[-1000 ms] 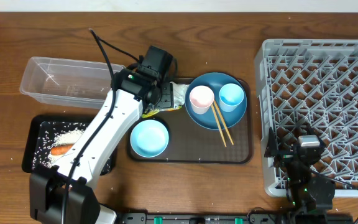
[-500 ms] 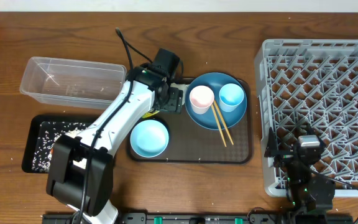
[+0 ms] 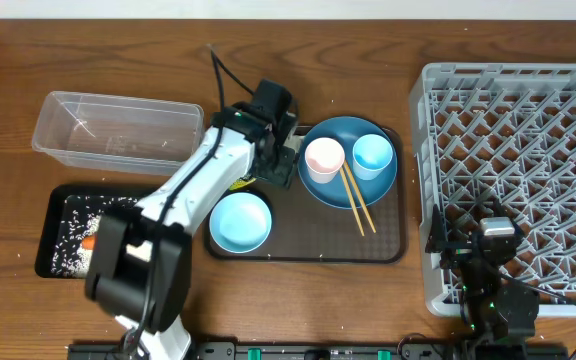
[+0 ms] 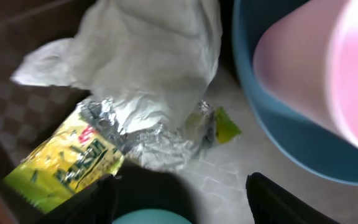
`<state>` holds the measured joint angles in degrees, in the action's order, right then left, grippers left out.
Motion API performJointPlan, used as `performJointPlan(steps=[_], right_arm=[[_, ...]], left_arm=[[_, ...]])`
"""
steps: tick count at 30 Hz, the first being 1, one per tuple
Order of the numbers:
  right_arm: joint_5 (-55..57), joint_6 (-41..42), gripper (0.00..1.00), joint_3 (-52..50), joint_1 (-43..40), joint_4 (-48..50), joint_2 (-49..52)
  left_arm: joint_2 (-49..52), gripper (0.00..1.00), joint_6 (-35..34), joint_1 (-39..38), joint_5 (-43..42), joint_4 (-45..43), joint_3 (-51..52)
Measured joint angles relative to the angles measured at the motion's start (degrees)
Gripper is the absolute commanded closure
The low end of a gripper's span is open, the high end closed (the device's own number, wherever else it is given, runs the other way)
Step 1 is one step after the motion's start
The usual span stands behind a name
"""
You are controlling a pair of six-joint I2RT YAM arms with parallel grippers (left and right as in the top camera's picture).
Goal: Sort waste into correct bins and load items into the dishwasher rack
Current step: 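Reach the left gripper to the yellow wrapper and grasp it, then lift the wrapper with the left gripper and carry it to the clear bin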
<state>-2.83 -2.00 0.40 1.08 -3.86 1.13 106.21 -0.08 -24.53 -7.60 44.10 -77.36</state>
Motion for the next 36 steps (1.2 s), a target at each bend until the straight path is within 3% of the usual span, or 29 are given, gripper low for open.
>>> performJointPlan(steps=[11,36], right_arm=[[0.0,0.0,0.01,0.0,0.0,0.0,0.0],[0.0,0.0,0.01,0.0,0.0,0.0,0.0]], left_arm=[[4.0,0.31,1.9,0.0,0.0,-2.7,0.0],[4.0,0.61,2.0,0.0,0.0,-3.4,0.0]])
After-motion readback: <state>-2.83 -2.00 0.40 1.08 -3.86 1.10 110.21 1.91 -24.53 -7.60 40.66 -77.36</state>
